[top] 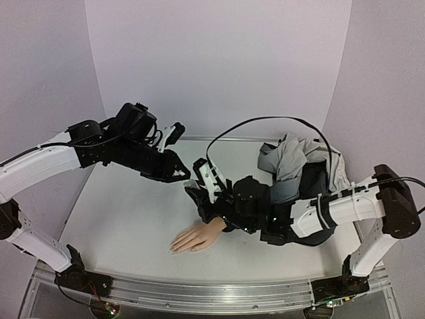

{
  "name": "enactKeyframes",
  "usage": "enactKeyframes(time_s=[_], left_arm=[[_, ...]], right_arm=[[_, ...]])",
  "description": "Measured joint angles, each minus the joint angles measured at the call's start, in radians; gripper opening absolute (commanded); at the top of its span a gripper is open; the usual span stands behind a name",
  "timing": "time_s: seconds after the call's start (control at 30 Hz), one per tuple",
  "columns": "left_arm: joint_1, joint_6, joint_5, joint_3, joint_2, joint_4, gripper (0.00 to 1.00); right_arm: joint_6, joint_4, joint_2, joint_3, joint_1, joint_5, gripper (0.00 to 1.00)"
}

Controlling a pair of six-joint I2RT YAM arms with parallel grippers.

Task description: Paint the nails

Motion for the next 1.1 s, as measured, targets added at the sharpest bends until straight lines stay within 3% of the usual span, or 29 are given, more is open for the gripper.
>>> enactKeyframes(time_s=[0.3, 0.43, 0.63, 0.73, 0.87, 1.1], left_arm=[[0.015, -0.178, -0.134, -0.003, 0.026, -0.034, 0.0], [0.024, -0.215, -0.18, -0.008, 0.022, -0.035, 0.0], [0.024, -0.214, -0.192, -0.043, -0.004, -0.014, 0.0], [0.026, -0.163, -0.192, -0.074, -0.025, -0.01, 0.0], [0.037, -0.039, -0.13, -0.087, -0.042, 0.01, 0.0], [0.056, 0.253, 0.143, -0.074, -0.07, 0.093, 0.0]], right_arm=[[-0.346, 0.285, 0.275, 0.133, 0.079, 0.408, 0.0], [-0.436, 0.322, 0.343, 0.202, 0.079, 0.463, 0.0], [-0.447, 0.302, 0.341, 0.206, 0.076, 0.43, 0.0], [-0.4, 0.203, 0.309, 0.204, 0.061, 0.336, 0.0], [-0.288, 0.035, 0.198, 0.169, 0.003, 0.095, 0.0], [0.013, -0.129, 0.001, 0.113, -0.179, -0.576, 0.0]])
